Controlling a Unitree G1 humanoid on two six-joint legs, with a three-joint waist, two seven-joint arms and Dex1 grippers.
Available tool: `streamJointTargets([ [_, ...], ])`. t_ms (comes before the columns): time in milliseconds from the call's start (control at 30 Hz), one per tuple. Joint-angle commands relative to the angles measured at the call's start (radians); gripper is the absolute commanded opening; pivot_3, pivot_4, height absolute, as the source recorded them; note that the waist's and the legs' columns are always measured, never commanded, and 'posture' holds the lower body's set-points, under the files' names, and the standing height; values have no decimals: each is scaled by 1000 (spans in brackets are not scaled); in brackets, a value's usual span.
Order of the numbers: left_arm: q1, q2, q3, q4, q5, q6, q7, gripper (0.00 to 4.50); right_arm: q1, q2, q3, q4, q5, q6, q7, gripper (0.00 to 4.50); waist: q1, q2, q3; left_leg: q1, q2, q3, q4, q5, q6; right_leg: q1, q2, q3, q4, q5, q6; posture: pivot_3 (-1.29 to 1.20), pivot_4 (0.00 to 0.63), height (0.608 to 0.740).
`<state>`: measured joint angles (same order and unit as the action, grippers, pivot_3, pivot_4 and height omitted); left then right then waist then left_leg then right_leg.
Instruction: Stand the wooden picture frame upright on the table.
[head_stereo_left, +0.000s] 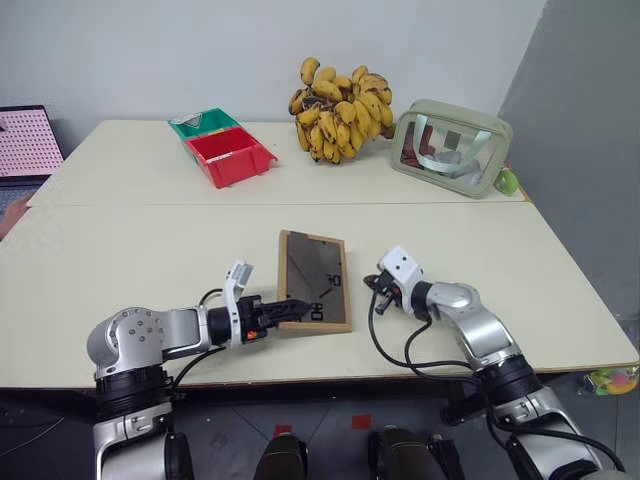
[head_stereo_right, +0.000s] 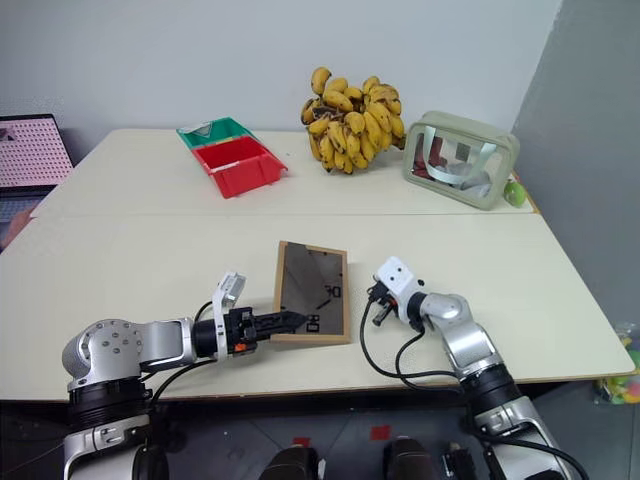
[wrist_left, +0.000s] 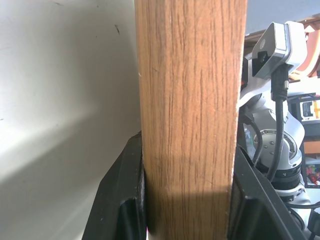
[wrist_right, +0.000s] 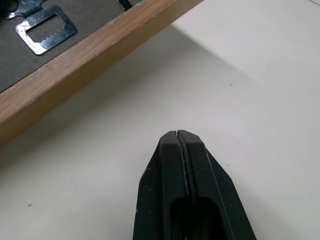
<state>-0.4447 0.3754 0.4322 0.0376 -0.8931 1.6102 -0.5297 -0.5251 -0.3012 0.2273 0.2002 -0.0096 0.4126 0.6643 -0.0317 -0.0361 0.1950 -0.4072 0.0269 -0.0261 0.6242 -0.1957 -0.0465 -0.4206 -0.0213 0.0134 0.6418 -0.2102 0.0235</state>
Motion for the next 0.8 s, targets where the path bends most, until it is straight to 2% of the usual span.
streamJointTargets([
  [33,-58,-5,20,-41,-25,2,21,1287,-57,-72,-114,-96,122,117,86,176,2,0,2,-2,0,0,0,0,0,-1,0,0,0,0,0,0,150,740],
  [133,-85,11,23,-45,-37,-7,11,1287,-90,-110,-161,-160,215,232,141,653,0,-1,4,-7,0,-1,2,0,0,-5,0,0,1,0,0,0,150,740],
  [233,-102,75,-47,-94,-52,-56,-70,1287,-150,-163,-233,-236,409,412,273,1364,-4,-2,4,-8,0,-1,1,0,0,-7,2,-1,1,1,1,0,150,740],
  [400,-136,146,-143,-98,-16,-178,-166,1287,-302,-110,-364,-162,598,626,234,2430,-8,-2,4,-10,3,0,-4,0,0,-14,4,0,3,1,1,0,150,740],
  [500,-188,151,-158,-75,-24,-217,-195,1287,-356,-101,-319,-146,615,620,274,3041,-3,-2,4,-10,3,0,-4,0,0,-14,5,0,3,0,1,0,150,740],
  [533,-200,150,-161,-67,-26,-224,-199,1287,-367,-94,-299,-137,612,609,279,3371,-3,-2,4,-11,3,0,-4,0,0,-14,4,0,3,0,0,0,150,740],
  [700,-216,151,-210,-56,0,-248,-199,1287,-376,-51,-216,-100,567,522,285,4391,-3,-2,4,-12,2,2,-4,0,0,-15,4,1,2,1,2,0,150,740],
  [800,-217,139,-201,-70,-20,-244,-194,1287,-389,-3,-165,-62,510,414,255,4461,-4,-2,4,-13,2,2,-4,0,0,-17,4,1,3,3,4,0,150,740],
])
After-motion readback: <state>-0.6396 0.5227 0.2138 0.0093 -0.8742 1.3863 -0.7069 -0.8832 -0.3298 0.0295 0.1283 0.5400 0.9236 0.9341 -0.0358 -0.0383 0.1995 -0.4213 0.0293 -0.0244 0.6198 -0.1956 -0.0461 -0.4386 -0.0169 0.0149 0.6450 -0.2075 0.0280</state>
